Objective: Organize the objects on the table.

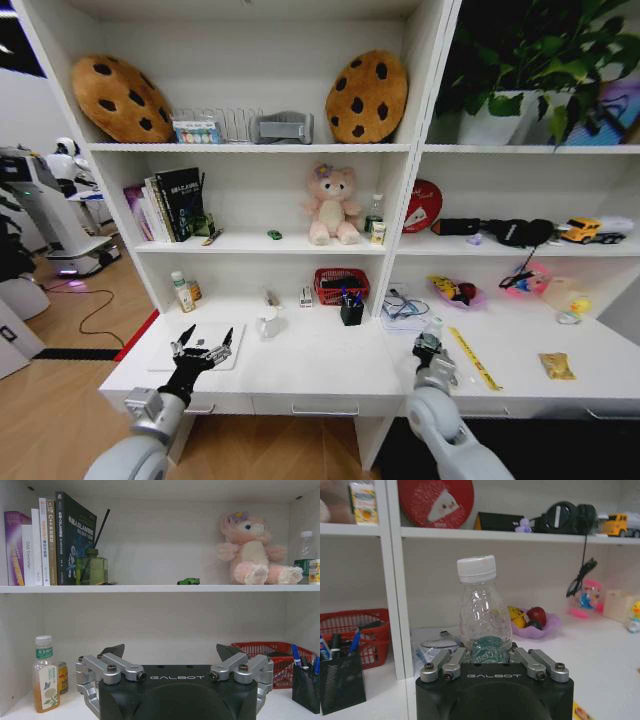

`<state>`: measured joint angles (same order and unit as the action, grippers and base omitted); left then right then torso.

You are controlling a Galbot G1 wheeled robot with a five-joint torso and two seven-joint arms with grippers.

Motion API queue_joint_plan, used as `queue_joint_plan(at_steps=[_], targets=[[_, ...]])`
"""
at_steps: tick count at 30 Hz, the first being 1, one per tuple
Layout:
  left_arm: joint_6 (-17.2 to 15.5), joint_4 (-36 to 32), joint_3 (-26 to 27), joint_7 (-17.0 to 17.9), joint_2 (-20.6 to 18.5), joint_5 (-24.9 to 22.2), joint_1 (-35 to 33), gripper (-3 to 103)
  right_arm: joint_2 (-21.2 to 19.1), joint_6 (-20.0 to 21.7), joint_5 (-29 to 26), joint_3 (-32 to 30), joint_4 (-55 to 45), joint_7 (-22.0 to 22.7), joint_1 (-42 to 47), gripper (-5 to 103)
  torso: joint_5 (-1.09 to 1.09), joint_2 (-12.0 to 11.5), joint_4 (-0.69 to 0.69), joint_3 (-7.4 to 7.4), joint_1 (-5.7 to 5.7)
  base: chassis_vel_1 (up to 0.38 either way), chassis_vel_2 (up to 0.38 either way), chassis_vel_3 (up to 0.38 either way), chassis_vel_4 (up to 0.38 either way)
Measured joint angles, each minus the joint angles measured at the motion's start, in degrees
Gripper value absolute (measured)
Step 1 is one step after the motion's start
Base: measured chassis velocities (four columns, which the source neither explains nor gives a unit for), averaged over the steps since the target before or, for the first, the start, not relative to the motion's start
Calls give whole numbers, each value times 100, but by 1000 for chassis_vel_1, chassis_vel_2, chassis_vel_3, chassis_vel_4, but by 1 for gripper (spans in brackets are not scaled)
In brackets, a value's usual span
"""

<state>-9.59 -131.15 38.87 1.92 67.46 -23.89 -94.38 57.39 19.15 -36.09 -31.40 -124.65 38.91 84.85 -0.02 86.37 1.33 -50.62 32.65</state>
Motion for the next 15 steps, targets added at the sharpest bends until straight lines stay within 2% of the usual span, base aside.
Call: queue_joint_plan(at_steps=[4,6,8,10,12,15], targets=[[0,0,-1,-1,0,0,0,100,-227,238,205,-1086,-596,-1220,931,25,3,0,1,0,0,0,0,0,0],[0,0,0,-1,0,0,1,100,-222,275,244,-1173,-679,-1339,1020,25,2,0,1,0,0,0,0,0,0],[0,0,-1,0,0,0,0,100,-133,414,387,-1344,-985,-1691,1251,25,2,0,-1,0,0,0,0,0,0],[0,0,-1,0,0,0,0,100,65,559,651,-1319,-1300,-1912,1424,25,2,0,-2,0,0,0,0,0,0],[0,0,-1,0,0,0,1,100,145,599,739,-1294,-1365,-1948,1464,25,0,0,-3,0,0,0,0,0,0],[0,0,-1,-1,0,0,1,100,982,820,1668,-1069,-1705,-2341,1899,25,2,0,1,0,0,0,0,0,0]])
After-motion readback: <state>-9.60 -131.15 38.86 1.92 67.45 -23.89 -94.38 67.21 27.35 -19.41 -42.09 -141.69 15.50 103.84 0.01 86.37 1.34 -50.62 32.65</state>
